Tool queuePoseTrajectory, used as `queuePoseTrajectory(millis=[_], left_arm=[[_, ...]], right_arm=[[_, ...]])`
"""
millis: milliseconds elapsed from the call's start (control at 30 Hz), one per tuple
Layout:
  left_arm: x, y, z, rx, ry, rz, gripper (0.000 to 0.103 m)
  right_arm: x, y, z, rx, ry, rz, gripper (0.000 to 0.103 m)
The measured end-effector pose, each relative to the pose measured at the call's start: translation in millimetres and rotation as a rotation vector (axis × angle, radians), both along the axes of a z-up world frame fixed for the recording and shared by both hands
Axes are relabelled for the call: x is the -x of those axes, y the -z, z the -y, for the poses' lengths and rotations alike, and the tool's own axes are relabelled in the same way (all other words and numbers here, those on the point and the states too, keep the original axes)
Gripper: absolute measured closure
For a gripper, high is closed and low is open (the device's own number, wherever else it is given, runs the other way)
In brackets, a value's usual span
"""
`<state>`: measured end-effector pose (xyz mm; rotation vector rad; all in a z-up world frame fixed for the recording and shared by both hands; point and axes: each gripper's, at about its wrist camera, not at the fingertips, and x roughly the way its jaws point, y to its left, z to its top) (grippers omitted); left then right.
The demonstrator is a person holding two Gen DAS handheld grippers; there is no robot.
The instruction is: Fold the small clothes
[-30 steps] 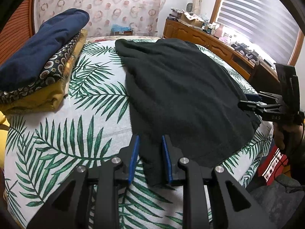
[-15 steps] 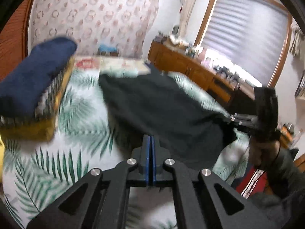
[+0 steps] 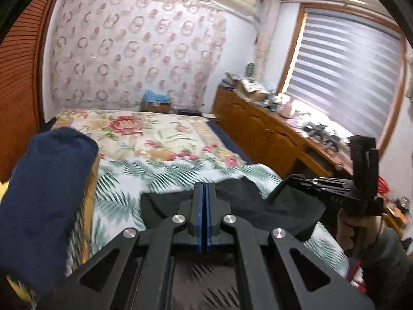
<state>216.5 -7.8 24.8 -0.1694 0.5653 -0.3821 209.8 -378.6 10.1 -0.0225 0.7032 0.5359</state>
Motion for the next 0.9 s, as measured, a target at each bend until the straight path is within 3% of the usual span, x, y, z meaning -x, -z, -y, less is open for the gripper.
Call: queuePoseTrajectory(millis=[133, 233, 300, 367, 400, 533, 900], left_arm=[[-51.7, 18.4, -1.3, -0.070, -0.087, -0.059, 0.103], [-74.3, 34.1, -7.4, -0.055, -0.107, -0.105, 0.103], [-78.0, 41.9, -7.9, -0.062, -0.102, -0.109, 0.100], [-77.2, 46.8, -6.6, -0.085, -0.104, -0.101, 0.095], [-76.2, 47.9, -5.7, -0.092, -0.100, -0.103, 0.094], [-63.5, 52.2, 2.9, -0.102, -0.042, -0.115, 0.089], [-39.8, 100.0, 26.0, -0.152, 0.039, -0.250, 0.088]], right_arm=[[-58.8, 5.7, -2.6, 0.005, 0.065, -0.057, 0.098], [-93.9, 17.7, -11.1, 0.053, 0.065, -0.103, 0.093], [-103.2, 22.8, -11.7, 0.073, 0.061, -0.107, 0.082], [-103.5, 24.6, -8.5, 0.105, 0.085, -0.068, 0.040], [-102.2, 24.7, -6.2, 0.108, 0.091, -0.053, 0.036], [-101.8, 27.0, 3.9, 0.125, 0.076, -0.026, 0.036], [-94.6, 73.6, -26.7, 0.209, -0.182, -0.092, 0.036]])
